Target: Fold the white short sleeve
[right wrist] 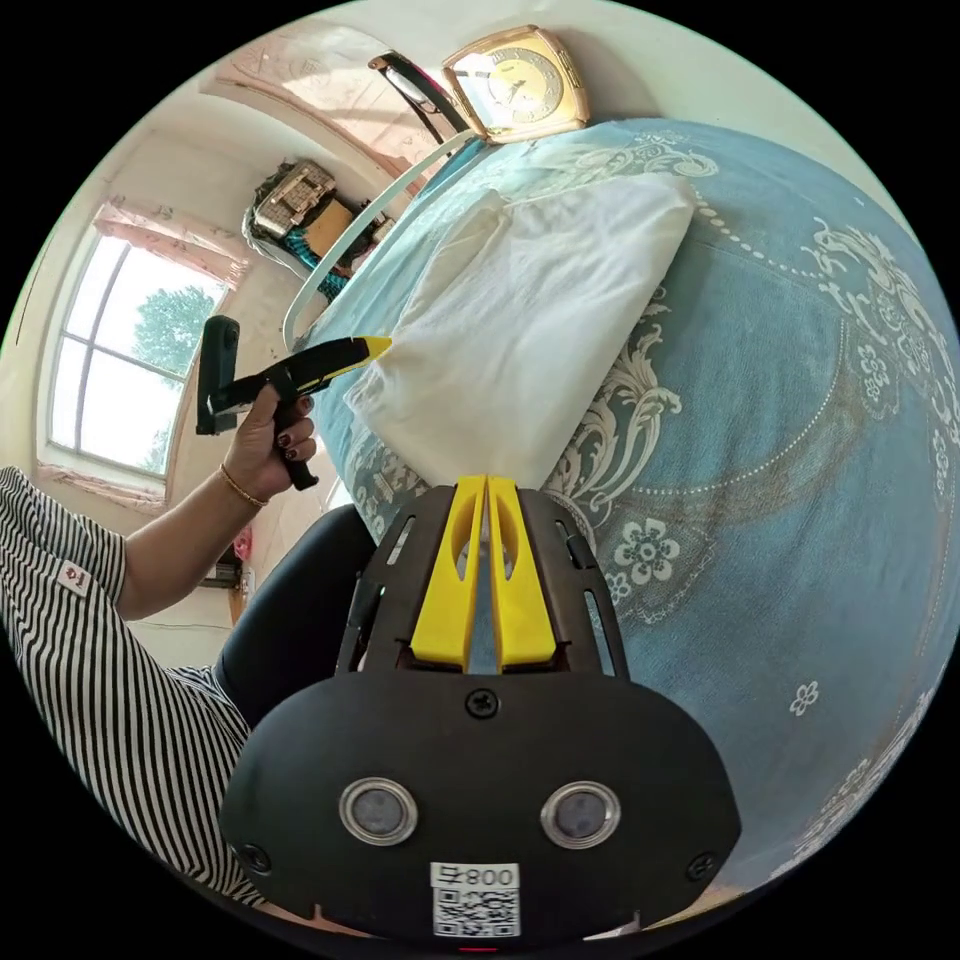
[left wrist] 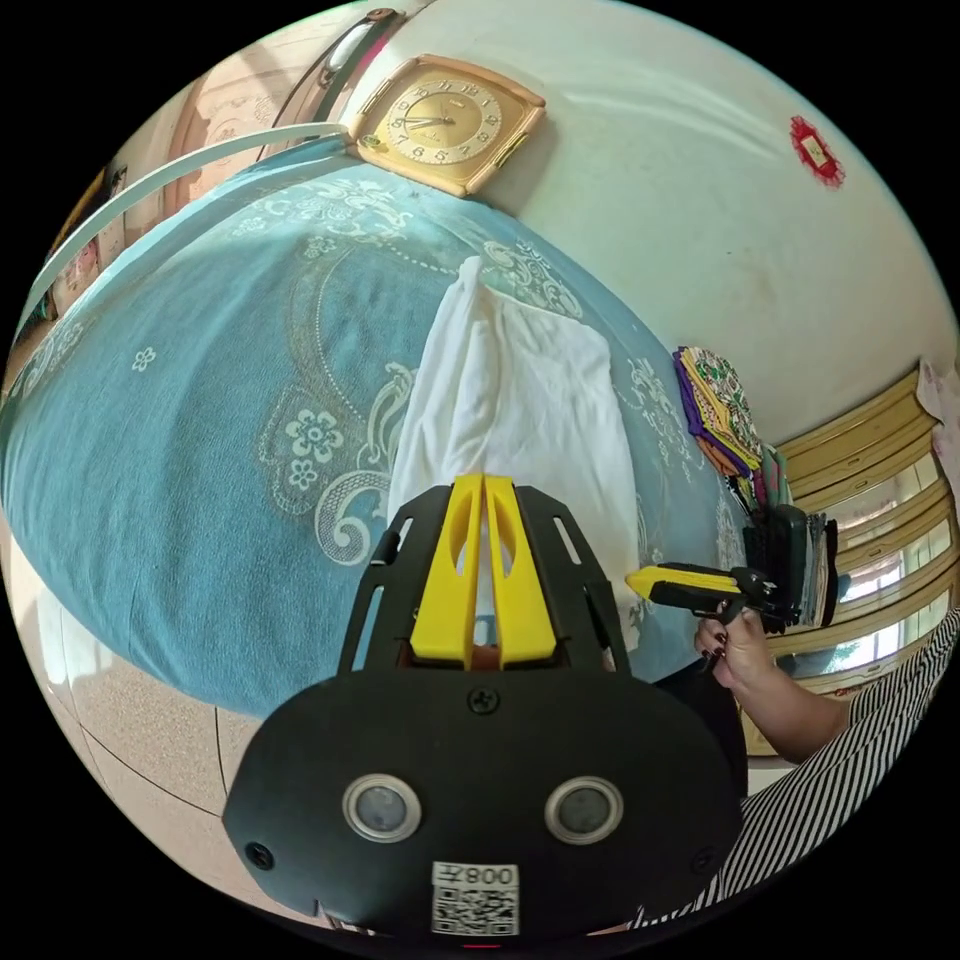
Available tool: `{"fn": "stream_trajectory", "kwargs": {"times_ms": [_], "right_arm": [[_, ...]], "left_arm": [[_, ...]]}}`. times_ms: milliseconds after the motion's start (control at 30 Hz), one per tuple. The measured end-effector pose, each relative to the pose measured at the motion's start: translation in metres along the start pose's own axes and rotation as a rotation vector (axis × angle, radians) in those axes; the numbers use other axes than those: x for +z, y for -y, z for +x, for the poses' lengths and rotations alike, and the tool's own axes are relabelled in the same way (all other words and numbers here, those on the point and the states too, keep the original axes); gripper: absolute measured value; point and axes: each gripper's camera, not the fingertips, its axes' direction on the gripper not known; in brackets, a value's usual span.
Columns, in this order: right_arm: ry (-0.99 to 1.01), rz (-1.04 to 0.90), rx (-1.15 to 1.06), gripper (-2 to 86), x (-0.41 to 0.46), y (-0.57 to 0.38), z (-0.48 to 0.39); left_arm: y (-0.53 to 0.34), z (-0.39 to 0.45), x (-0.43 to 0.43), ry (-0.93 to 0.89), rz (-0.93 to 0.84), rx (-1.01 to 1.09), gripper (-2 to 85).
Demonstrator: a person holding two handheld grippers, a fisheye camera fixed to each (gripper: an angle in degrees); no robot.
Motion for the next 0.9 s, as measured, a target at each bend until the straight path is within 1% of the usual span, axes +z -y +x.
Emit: {"fn": "stream_trajectory", "kwargs": {"times_ms": [167, 233, 367, 433, 467, 600, 800, 900], "right_arm": [[0.152, 0.076, 0.103, 1.5, -0.071, -0.003, 0.026], [0.284, 0.101, 0.205, 3.6, -0.100, -0.012, 0.053], [0.405, 0.116, 0.332, 7.2, -0.128, -0.019, 0.086], [0.489, 0.085, 0.395, 8.2, -0.135, -0.015, 0.099], [0.507, 0.079, 0.401, 8.3, -0.138, -0.013, 0.101], [0.523, 0.057, 0.421, 7.6, -0.162, 0.005, 0.104], [0.560, 0.017, 0.434, 7.2, -0.192, 0.031, 0.103], [0.574, 0.009, 0.447, 6.5, -0.206, 0.040, 0.104]], "left_arm": [[-0.001, -0.022, -0.037, -0.112, 0.069, -0.030, 0.3], [-0.006, -0.034, -0.049, -0.169, 0.071, -0.057, 0.5], [-0.025, -0.065, -0.060, -0.325, 0.022, -0.156, 1.5], [-0.032, -0.075, -0.060, -0.404, -0.008, -0.196, 2.0], [-0.036, -0.080, -0.060, -0.437, -0.020, -0.221, 2.3], [-0.039, -0.089, -0.062, -0.472, -0.067, -0.236, 2.8], [-0.021, -0.101, -0.068, -0.546, -0.126, -0.225, 3.8], [-0.013, -0.107, -0.065, -0.600, -0.183, -0.242, 5.3]]}}
